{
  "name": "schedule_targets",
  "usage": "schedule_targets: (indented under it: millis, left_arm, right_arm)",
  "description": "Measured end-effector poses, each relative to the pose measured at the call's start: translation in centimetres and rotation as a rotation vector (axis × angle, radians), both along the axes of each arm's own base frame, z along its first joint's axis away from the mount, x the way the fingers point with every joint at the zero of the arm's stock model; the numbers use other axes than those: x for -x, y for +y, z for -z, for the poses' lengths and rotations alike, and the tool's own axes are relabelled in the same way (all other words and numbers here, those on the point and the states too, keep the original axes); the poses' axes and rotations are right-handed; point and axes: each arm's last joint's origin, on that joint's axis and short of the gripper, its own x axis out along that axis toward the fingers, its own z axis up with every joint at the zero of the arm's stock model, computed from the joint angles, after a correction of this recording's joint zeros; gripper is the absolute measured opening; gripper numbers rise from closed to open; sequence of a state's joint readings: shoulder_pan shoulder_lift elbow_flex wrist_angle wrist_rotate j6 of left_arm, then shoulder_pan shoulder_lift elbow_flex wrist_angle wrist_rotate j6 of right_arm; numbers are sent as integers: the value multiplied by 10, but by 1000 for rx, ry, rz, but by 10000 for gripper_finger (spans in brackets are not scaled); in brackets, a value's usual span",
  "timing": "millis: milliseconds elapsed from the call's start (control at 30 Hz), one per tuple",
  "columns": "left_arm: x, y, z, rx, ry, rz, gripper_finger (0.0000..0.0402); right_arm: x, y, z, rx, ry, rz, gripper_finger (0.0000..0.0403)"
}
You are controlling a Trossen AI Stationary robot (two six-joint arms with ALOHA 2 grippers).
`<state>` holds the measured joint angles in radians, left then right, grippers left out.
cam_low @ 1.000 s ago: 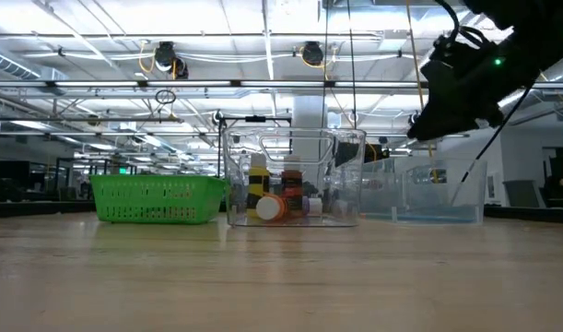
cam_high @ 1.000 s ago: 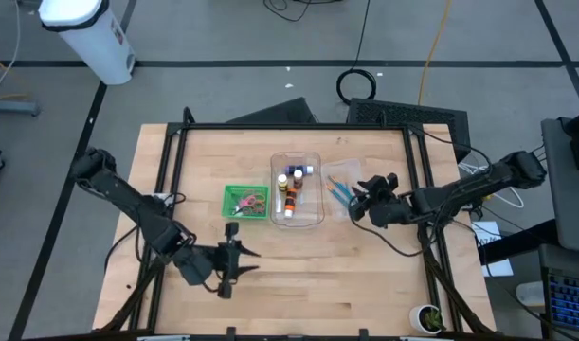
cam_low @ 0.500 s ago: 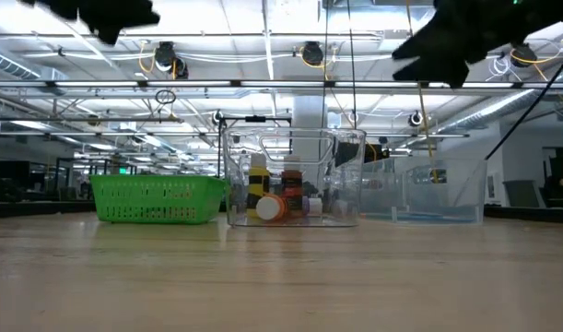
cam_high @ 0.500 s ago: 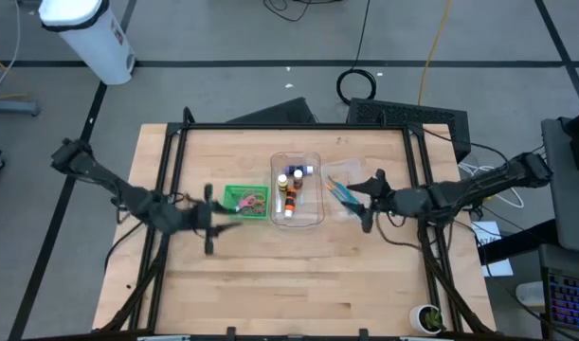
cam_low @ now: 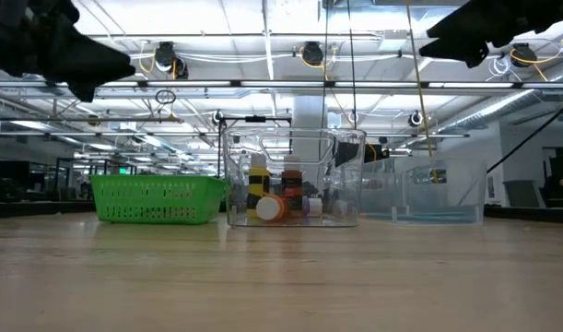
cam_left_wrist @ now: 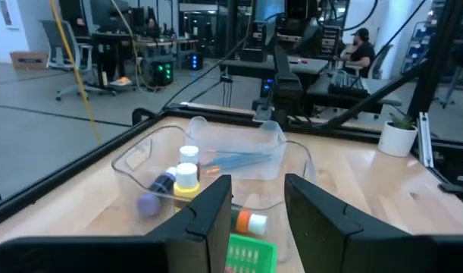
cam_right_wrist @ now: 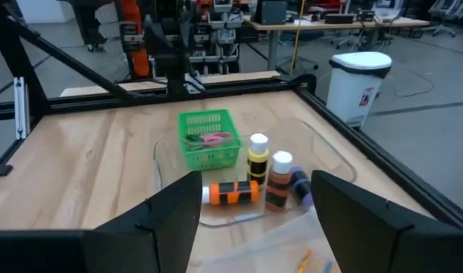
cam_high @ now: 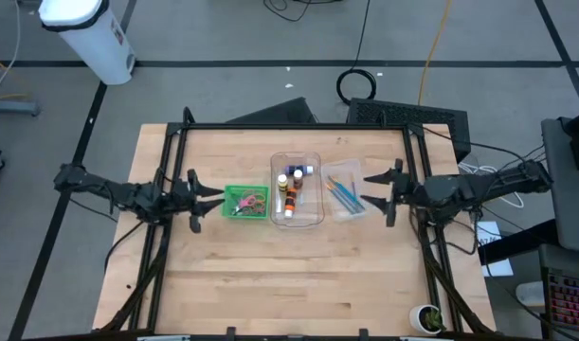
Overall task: Pick & Place Paint Supplies
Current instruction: Return to Home Position
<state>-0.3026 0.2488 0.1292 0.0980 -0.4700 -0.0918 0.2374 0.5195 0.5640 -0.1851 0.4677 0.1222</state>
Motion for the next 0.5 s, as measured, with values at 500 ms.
schedule_targets:
  millis: [500]
  left_arm:
    - [11, 7, 12, -5, 83, -19, 131]
  right_arm:
    - [45, -11, 14, 30, -52, -7, 239]
